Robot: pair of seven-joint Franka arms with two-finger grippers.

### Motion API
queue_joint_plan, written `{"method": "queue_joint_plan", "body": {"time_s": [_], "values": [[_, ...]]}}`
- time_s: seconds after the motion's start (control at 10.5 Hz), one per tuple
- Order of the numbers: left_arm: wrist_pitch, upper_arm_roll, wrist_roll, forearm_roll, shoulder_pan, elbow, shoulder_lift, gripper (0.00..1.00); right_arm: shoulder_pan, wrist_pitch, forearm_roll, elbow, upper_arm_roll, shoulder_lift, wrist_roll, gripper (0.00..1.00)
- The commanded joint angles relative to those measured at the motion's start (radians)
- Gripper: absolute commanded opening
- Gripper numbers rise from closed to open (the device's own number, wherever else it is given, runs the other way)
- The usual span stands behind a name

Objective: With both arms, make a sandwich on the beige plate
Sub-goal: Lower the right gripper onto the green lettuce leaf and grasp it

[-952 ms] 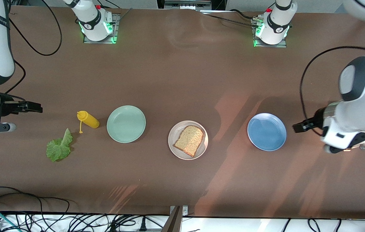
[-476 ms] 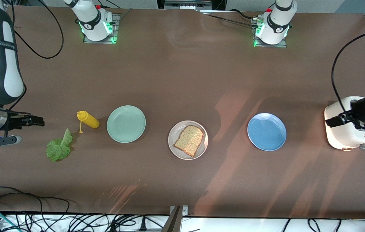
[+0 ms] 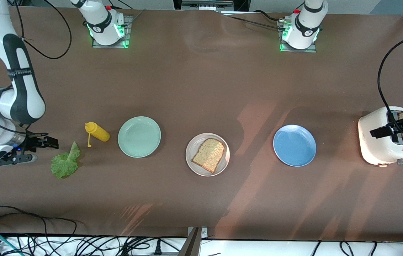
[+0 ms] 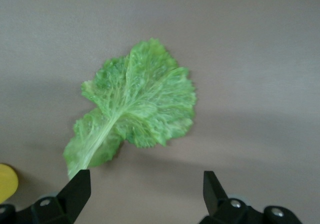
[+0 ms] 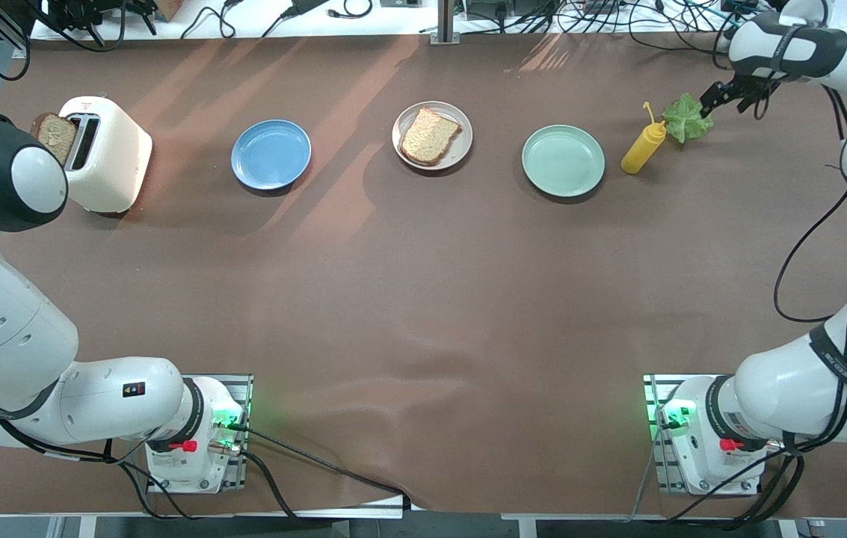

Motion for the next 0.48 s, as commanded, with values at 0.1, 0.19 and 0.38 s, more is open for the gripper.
{"method": "queue_joint_plan", "body": {"time_s": [0.1,0.19,0.38], "values": [[-0.002,-0.012,0.020,0.029,0.012,-0.028,-0.026,1.00,-0.008,0.124,0.103,0.019,0.044,0.052,-0.047,1.00],[-0.002,-0.012,0.021,0.029,0.012,-0.028,-0.026,1.00,-0.007,0.125,0.118,0.066,0.047,0.076,-0.048,1.00],[-0.002,-0.012,0.021,0.027,0.012,-0.028,-0.026,1.00,0.018,0.126,0.181,0.116,0.047,0.122,-0.062,1.00]]}}
